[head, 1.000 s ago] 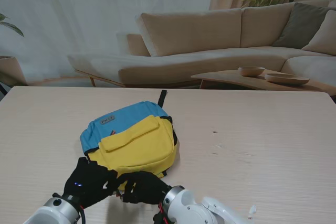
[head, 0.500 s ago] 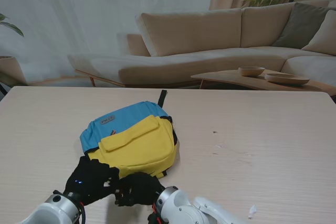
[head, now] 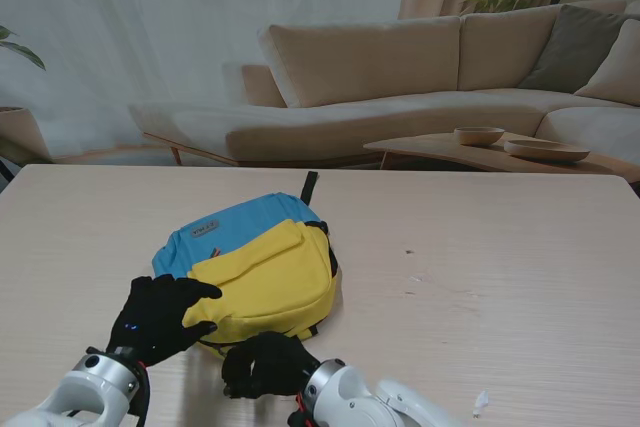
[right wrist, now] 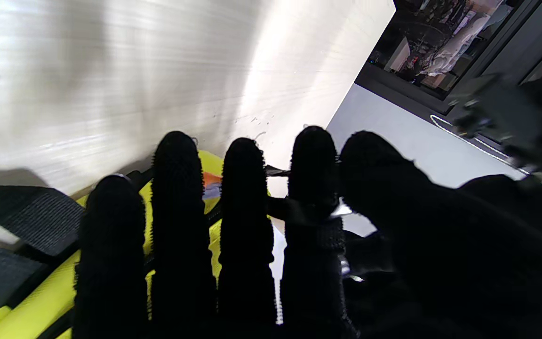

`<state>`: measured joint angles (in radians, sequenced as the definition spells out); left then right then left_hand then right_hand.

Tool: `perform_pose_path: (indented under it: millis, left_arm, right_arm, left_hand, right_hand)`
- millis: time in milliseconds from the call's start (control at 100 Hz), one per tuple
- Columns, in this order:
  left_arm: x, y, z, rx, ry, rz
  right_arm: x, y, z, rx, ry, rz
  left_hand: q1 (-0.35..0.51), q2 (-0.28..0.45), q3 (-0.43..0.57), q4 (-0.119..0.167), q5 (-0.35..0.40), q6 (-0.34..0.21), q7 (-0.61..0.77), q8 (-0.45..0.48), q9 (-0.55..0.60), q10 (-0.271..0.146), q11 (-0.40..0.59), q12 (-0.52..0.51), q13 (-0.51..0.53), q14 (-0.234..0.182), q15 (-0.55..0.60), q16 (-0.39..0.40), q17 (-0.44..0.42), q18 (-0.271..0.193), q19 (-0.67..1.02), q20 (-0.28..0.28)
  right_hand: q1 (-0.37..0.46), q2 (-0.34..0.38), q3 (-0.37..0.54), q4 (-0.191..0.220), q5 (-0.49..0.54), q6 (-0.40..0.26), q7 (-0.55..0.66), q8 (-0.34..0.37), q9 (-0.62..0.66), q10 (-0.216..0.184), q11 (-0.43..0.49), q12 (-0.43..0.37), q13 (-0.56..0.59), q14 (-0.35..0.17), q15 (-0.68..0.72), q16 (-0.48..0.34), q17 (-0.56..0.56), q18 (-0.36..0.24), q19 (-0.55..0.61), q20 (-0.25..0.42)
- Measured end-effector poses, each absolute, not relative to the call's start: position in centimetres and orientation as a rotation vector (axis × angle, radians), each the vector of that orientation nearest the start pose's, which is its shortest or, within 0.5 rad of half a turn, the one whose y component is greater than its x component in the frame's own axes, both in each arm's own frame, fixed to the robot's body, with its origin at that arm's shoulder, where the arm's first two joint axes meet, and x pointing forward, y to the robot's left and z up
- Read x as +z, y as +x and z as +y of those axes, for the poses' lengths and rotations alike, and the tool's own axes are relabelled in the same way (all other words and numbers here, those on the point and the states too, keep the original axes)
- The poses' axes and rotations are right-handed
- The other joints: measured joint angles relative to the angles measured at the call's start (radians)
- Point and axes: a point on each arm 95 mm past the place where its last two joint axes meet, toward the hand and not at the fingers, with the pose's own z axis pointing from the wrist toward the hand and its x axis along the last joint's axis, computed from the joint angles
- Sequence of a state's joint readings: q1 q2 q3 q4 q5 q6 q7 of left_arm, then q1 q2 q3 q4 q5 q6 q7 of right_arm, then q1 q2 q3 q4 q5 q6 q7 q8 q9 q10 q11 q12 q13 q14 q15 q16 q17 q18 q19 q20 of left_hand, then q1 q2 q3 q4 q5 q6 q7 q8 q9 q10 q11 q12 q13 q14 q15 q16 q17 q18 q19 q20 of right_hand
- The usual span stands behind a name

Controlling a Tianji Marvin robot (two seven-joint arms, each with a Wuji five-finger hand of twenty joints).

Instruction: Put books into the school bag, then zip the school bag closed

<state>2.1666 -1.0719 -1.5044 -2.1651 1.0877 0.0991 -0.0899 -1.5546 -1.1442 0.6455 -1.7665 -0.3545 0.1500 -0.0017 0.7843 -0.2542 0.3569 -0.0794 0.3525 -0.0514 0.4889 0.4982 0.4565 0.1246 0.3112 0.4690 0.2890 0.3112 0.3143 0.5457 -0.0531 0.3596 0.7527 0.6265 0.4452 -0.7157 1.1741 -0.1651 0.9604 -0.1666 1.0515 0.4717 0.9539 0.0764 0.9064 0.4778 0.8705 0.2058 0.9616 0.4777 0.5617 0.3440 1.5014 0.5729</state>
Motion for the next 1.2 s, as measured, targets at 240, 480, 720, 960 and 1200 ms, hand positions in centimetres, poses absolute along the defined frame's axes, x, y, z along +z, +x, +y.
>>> perform_pose_path:
  millis: [240, 480, 720, 960, 1200]
  left_arm:
    - [-29.4, 30.4, 4.1, -1.35, -1.325, 1.448]
    - [-30.9, 32.8, 5.7, -1.366, -1.3, 1.484]
    - [-32.2, 34.3, 7.0, -1.37, -1.362, 1.508]
    - [-33.1, 35.4, 7.0, -1.318, -1.423, 1.551]
    - [-33.8, 36.2, 7.0, -1.207, -1.37, 1.632]
  right_arm:
    - [-35.4, 26.3, 19.6, -1.855, -1.745, -1.621]
    - [-35.9, 26.1, 18.9, -1.839, -1.744, -1.625]
    - [-36.2, 25.8, 18.6, -1.829, -1.728, -1.646]
    - [-36.6, 25.7, 18.1, -1.817, -1.717, -1.674]
    - [-36.9, 25.4, 17.7, -1.79, -1.712, -1.698]
  left_hand:
    - [-0.001, 0.0, 0.022, 0.0, -0.026, -0.002, 0.0, -0.003, -0.026, -0.001, 0.001, 0.0, -0.025, -0.012, -0.023, -0.007, -0.011, 0.0, -0.033, -0.01]
    - [-0.025, -0.016, 0.097, 0.0, -0.051, -0.017, 0.022, -0.004, -0.052, -0.026, 0.003, -0.001, -0.063, -0.046, -0.039, -0.01, -0.019, -0.013, -0.084, -0.01]
    - [-0.114, -0.088, 0.212, 0.0, -0.161, -0.079, 0.033, -0.029, -0.154, -0.063, 0.006, -0.012, -0.123, -0.086, -0.061, -0.03, -0.022, -0.051, -0.179, -0.012]
    - [-0.149, -0.111, 0.214, 0.0, -0.161, -0.09, 0.009, -0.063, -0.202, -0.066, -0.012, -0.014, -0.168, -0.109, -0.086, -0.032, -0.025, -0.075, -0.242, -0.012]
    - [-0.15, -0.157, 0.266, 0.0, -0.162, -0.133, -0.166, -0.136, -0.229, -0.134, -0.069, -0.026, -0.198, -0.143, -0.11, -0.032, -0.027, -0.107, -0.339, 0.027]
  right_hand:
    - [0.0, 0.0, 0.0, 0.0, 0.0, 0.0, -0.001, 0.0, 0.0, 0.0, -0.001, 0.0, 0.0, 0.0, -0.001, -0.001, 0.0, 0.0, 0.0, 0.0]
    - [0.0, 0.0, 0.0, 0.0, 0.0, 0.0, -0.012, 0.0, 0.0, 0.0, -0.012, 0.0, 0.0, 0.0, -0.01, -0.002, 0.0, 0.0, 0.0, 0.0]
    - [0.0, 0.0, 0.0, 0.0, 0.0, 0.0, -0.022, 0.0, 0.0, 0.0, -0.012, 0.0, 0.0, 0.0, -0.01, -0.002, 0.0, 0.001, 0.0, 0.0]
    - [0.0, 0.0, 0.0, 0.0, 0.0, 0.0, -0.023, 0.0, 0.006, 0.0, -0.012, 0.0, 0.0, 0.0, -0.01, -0.002, 0.0, 0.001, 0.0, 0.0]
    - [0.0, 0.0, 0.0, 0.0, 0.0, 0.0, -0.023, 0.0, 0.006, 0.0, -0.012, 0.0, 0.0, 0.0, -0.01, -0.002, 0.0, 0.001, 0.0, 0.0]
